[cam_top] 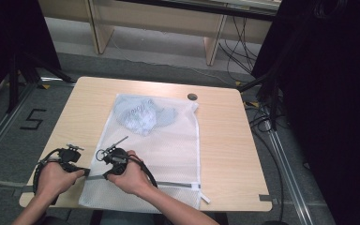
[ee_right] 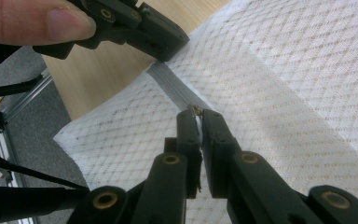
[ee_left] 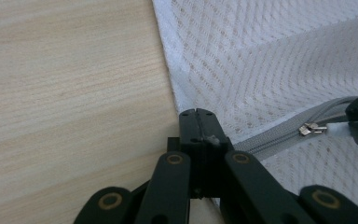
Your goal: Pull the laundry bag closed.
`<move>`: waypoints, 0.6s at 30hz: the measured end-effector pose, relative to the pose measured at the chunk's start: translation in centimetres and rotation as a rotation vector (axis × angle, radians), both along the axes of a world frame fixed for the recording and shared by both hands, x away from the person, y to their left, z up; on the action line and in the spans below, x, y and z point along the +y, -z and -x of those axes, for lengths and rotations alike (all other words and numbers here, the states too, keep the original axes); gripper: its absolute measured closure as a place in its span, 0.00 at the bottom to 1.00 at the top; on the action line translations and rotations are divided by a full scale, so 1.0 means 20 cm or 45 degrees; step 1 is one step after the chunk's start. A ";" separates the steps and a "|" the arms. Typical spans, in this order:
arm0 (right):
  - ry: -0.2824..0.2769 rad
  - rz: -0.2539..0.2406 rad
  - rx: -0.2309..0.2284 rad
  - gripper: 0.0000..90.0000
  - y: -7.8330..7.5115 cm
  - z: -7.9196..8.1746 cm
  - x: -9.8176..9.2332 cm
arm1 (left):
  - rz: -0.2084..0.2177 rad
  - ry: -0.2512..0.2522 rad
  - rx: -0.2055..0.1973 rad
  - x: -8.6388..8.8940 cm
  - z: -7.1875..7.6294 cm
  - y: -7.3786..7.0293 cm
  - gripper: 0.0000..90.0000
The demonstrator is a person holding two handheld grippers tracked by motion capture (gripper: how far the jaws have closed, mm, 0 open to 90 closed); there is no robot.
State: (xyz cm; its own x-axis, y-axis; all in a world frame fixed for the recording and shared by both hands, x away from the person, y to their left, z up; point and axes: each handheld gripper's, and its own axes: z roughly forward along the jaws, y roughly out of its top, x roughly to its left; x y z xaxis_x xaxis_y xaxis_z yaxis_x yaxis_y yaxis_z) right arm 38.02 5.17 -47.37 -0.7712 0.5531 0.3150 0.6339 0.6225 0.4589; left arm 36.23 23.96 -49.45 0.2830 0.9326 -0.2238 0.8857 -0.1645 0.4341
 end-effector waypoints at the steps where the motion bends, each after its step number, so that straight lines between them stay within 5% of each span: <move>1: 0.001 0.008 0.000 0.97 0.00 0.00 0.00 | 0.001 -0.001 0.000 0.00 0.00 0.00 1.00; 18: 0.002 0.013 -0.012 0.97 0.00 0.00 -0.03 | -0.008 0.015 0.030 0.01 0.00 -0.01 1.00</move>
State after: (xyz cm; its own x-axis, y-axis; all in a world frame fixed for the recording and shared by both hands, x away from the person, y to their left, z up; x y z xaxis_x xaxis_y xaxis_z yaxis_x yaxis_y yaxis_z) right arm 38.10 4.56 -47.28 -0.7732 0.5574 0.3024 0.6307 0.6262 0.4584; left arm 36.31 24.07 -49.28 0.2883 0.9308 -0.2248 0.8938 -0.1774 0.4120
